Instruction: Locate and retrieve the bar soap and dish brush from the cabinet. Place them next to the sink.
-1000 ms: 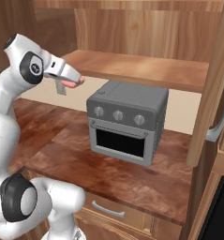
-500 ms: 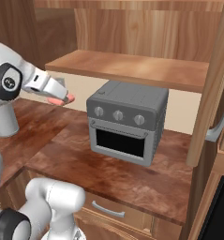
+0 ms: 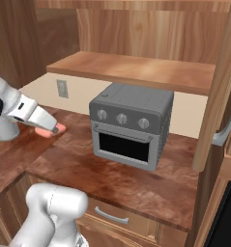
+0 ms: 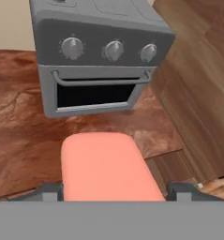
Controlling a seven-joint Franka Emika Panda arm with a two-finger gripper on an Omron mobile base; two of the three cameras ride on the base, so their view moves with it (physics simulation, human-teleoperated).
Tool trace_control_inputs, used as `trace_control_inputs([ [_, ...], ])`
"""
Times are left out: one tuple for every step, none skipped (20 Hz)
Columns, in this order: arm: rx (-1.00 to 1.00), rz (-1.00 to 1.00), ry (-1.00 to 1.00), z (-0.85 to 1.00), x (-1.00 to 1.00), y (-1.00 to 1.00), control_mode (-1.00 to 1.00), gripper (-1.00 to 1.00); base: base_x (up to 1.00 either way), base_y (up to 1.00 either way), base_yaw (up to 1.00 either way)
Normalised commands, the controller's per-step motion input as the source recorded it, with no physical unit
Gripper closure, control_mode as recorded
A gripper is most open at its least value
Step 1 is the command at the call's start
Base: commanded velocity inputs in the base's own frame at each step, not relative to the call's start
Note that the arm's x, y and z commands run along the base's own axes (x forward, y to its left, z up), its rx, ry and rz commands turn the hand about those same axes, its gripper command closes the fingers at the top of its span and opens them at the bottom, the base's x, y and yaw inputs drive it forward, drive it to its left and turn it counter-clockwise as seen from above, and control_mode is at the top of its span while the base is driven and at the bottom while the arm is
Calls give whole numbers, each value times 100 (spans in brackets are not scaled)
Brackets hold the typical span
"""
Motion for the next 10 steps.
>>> trace_control_inputs([
  [0,0,11,-36,-59,0,-100,100,0,0,0],
  [0,0,12,-36,-54,0,-100,100,0,0,0],
  [0,0,13,-36,-51,0,-100,100,0,0,0],
  [0,0,14,-34,-47,0,-100,100,0,0,0],
  [0,0,14,-34,-45,0,-100,100,0,0,0],
  [0,0,16,-33,-41,0,-100,100,0,0,0],
  [0,0,16,-32,-41,0,-100,100,0,0,0],
  [0,0,18,-32,-38,0,-100,100,0,0,0],
  [0,0,20,-32,-26,0,-100,100,0,0,0],
  [0,3,21,-24,-1,0,-100,100,0,0,0],
])
